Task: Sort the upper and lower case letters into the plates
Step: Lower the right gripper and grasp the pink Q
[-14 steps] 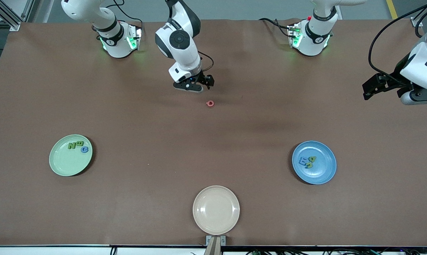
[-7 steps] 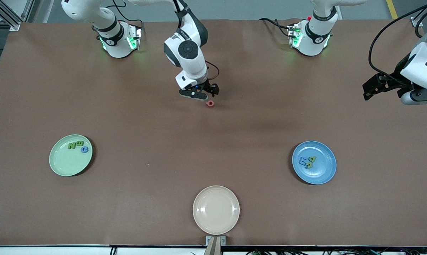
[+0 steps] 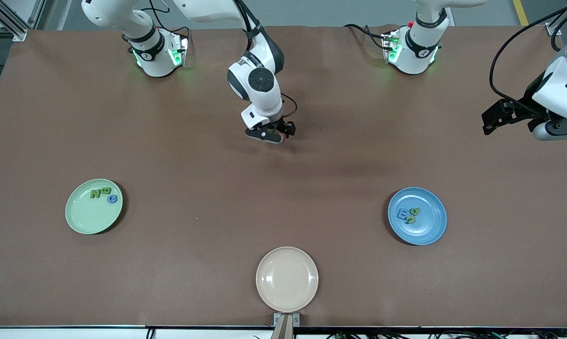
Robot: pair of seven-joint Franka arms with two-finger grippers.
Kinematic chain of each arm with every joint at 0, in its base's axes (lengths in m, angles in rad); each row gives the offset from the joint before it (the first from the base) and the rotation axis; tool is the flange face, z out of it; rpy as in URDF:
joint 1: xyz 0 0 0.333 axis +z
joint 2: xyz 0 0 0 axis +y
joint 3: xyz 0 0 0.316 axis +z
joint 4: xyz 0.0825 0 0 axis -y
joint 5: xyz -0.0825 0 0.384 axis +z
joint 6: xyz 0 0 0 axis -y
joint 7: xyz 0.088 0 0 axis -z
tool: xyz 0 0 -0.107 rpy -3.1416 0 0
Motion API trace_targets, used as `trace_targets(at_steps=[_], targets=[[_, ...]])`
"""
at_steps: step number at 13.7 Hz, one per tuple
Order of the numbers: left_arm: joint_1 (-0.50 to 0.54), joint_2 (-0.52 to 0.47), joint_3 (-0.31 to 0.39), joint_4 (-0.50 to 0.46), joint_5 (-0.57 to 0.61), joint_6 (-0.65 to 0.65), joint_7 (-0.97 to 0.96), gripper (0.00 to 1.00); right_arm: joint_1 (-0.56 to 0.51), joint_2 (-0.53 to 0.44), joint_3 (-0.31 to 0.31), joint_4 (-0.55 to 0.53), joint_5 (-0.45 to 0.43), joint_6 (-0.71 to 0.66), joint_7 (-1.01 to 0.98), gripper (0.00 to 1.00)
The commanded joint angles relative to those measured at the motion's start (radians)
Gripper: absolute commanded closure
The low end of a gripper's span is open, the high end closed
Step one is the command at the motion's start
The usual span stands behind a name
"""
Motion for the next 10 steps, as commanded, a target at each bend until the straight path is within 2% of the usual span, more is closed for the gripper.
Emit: trace_targets(at_steps=[1,5,10], targets=[[0.004,-0.012,0.004,-0.012,-0.012,0.012,0.018,0.00,0.003,0.042,-0.005,0.043,0.010,-0.015,0.007,0.00],[0.004,-0.012,0.004,-0.012,-0.011,0.021,0.018,0.00,0.003,0.075,-0.005,0.071,0.010,-0.015,0.004,0.02],[0.002,-0.014,0.004,-0.009,-0.011,0.020,0.009,0.00,0.007,0.075,-0.005,0.071,0.009,-0.017,-0.002,0.27]])
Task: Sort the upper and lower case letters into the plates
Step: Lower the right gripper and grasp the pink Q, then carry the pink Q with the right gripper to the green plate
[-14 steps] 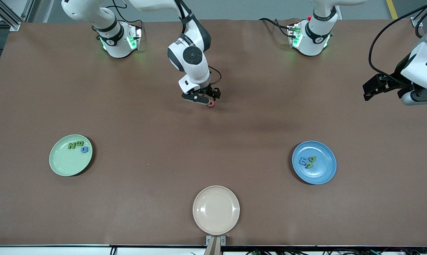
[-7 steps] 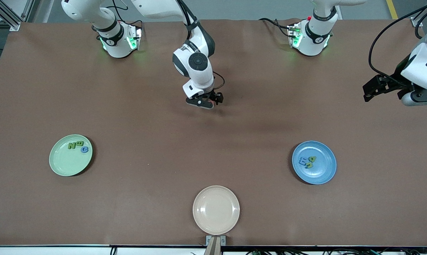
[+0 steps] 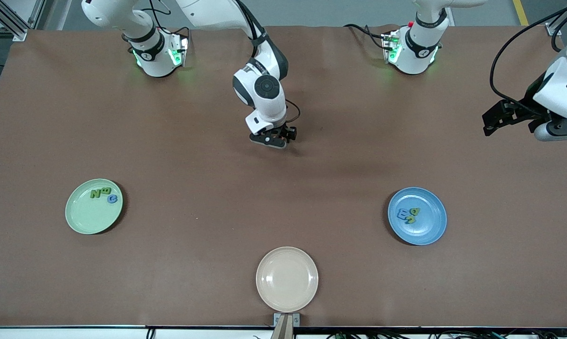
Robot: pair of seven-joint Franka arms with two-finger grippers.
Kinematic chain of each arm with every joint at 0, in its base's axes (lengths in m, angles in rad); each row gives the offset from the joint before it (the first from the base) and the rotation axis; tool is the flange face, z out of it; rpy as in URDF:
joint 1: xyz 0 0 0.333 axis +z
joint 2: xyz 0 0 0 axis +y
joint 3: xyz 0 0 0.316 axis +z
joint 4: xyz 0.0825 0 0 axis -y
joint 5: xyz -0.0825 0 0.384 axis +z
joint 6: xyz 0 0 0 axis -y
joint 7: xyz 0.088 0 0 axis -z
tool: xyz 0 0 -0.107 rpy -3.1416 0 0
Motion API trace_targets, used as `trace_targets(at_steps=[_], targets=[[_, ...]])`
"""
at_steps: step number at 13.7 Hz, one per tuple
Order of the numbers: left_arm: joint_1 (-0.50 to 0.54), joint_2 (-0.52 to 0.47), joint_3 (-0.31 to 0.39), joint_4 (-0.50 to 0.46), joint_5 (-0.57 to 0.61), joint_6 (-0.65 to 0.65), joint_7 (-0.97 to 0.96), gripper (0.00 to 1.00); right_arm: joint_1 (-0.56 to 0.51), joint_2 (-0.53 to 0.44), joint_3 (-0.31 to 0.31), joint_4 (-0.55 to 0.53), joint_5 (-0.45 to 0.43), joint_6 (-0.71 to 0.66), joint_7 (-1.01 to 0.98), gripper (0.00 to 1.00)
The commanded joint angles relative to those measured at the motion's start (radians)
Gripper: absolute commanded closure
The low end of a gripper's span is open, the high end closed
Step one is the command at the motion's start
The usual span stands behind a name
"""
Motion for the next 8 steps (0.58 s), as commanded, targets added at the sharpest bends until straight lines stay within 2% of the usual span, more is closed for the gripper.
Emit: trace_targets(at_steps=[1,3,8], targets=[[0.002,-0.015,0.001,-0.010,-0.011,0.011,0.006,0.00,0.007,0.007,-0.004,0.012,0.009,-0.007,-0.002,0.32],[0.002,-0.018,-0.003,-0.010,-0.011,0.011,0.006,0.00,0.009,0.007,-0.004,0.012,0.009,-0.007,-0.003,0.36],[0.002,-0.018,-0.004,-0.008,-0.015,0.008,0.015,0.00,0.013,0.009,-0.004,0.011,0.009,-0.005,0.001,0.58]])
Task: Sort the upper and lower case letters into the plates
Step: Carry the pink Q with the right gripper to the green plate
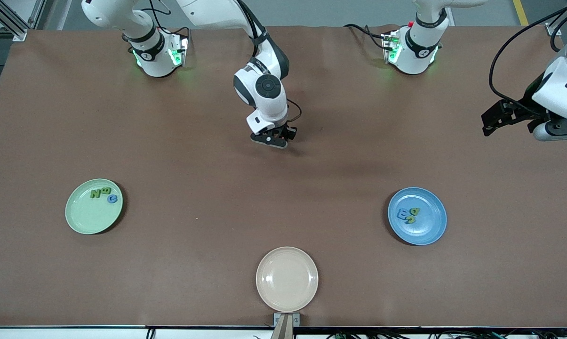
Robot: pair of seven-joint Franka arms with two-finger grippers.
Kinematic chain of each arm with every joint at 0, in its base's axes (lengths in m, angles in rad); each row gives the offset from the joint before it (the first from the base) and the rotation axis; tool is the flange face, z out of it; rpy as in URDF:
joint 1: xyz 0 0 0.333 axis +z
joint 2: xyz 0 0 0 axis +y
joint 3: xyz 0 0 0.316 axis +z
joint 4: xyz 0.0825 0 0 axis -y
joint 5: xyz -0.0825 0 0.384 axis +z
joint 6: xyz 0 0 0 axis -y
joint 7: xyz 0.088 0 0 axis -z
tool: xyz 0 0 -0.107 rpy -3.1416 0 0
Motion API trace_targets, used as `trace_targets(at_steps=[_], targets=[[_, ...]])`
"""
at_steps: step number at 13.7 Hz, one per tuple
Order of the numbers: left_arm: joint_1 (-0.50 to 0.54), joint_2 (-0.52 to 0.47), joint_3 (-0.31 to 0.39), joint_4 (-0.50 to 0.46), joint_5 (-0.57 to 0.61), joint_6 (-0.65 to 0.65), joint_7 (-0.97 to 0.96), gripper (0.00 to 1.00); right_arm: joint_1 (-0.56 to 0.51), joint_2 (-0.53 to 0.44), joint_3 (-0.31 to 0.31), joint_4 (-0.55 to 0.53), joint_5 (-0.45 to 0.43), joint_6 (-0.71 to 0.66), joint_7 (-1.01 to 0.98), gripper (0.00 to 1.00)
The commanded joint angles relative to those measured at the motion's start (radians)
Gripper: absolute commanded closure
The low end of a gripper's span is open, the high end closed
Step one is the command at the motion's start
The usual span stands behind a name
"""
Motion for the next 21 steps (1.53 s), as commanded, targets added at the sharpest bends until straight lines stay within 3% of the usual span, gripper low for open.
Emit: trace_targets(at_steps=[1,5,7,10,13,17,18,21], targets=[[0.002,-0.017,0.000,-0.007,-0.015,0.006,0.014,0.00,0.011,0.012,-0.003,-0.004,0.009,0.006,0.002,0.61],[0.004,-0.003,0.000,-0.008,-0.015,0.001,0.022,0.00,0.011,0.010,-0.003,-0.004,0.009,0.003,-0.001,0.71],[-0.004,0.008,0.000,-0.008,-0.015,0.006,0.022,0.00,-0.001,-0.014,-0.014,0.021,0.006,-0.097,-0.009,0.73],[-0.008,0.006,0.000,-0.007,-0.017,0.006,0.020,0.00,-0.004,-0.129,-0.152,0.110,-0.015,-0.465,-0.120,0.73],[-0.008,0.003,-0.002,-0.007,-0.017,0.003,0.022,0.00,-0.007,-0.261,-0.319,0.104,-0.072,-0.656,-0.373,0.73],[-0.005,0.002,-0.002,-0.001,-0.018,0.005,0.022,0.00,-0.019,-0.272,-0.531,0.065,-0.144,-0.690,-0.715,0.73],[-0.004,0.002,-0.002,-0.001,-0.018,0.005,0.022,0.00,-0.051,-0.271,-0.558,0.052,-0.144,-0.678,-0.812,0.73],[-0.001,0.005,0.000,-0.002,-0.018,0.005,0.018,0.00,-0.234,-0.272,-0.560,-0.039,-0.143,-0.557,-1.134,0.73]])
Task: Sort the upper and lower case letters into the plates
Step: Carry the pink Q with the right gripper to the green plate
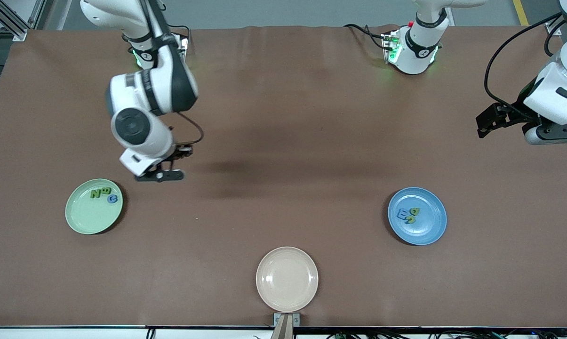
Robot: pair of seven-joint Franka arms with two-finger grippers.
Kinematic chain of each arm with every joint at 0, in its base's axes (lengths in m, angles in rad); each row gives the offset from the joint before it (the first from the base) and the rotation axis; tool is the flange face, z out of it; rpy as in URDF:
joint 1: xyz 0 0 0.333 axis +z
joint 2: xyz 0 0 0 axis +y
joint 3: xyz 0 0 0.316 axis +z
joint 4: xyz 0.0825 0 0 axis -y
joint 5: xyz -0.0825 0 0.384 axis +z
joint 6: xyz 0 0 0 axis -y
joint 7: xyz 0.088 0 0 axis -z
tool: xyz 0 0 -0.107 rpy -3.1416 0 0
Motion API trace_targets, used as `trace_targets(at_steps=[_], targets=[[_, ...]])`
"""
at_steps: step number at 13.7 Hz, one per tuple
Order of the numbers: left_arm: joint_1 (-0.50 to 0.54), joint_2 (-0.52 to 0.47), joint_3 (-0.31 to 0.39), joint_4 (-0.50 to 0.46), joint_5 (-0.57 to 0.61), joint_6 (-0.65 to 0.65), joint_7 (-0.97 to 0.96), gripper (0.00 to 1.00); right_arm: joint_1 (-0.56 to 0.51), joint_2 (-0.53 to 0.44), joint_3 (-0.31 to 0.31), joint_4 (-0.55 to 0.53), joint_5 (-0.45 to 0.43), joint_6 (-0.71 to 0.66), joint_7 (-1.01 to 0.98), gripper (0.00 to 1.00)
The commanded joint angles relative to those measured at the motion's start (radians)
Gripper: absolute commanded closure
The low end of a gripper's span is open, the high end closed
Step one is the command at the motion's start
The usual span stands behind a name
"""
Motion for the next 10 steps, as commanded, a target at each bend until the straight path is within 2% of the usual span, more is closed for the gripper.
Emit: trace_targets(at_steps=[1,3,5,7,10], targets=[[0.006,-0.007,0.002,-0.002,-0.017,0.004,0.018,0.00,-0.157,-0.007,0.007,-0.107,-0.004,0.146,-0.276,0.73],[0.008,-0.010,0.002,-0.002,-0.017,0.004,0.015,0.00,-0.255,0.003,0.008,-0.165,0.001,0.276,-0.439,0.73],[0.002,-0.010,0.002,-0.002,-0.017,0.004,0.004,0.00,-0.318,0.038,0.013,-0.176,0.013,0.326,-0.532,0.73],[-0.003,-0.009,0.001,-0.002,-0.017,0.004,0.003,0.00,-0.376,0.087,0.020,-0.173,0.095,0.355,-0.660,0.73],[0.008,-0.012,-0.001,-0.005,-0.018,0.000,0.027,0.00,-0.436,0.193,0.050,-0.167,0.267,0.442,-0.843,0.73]])
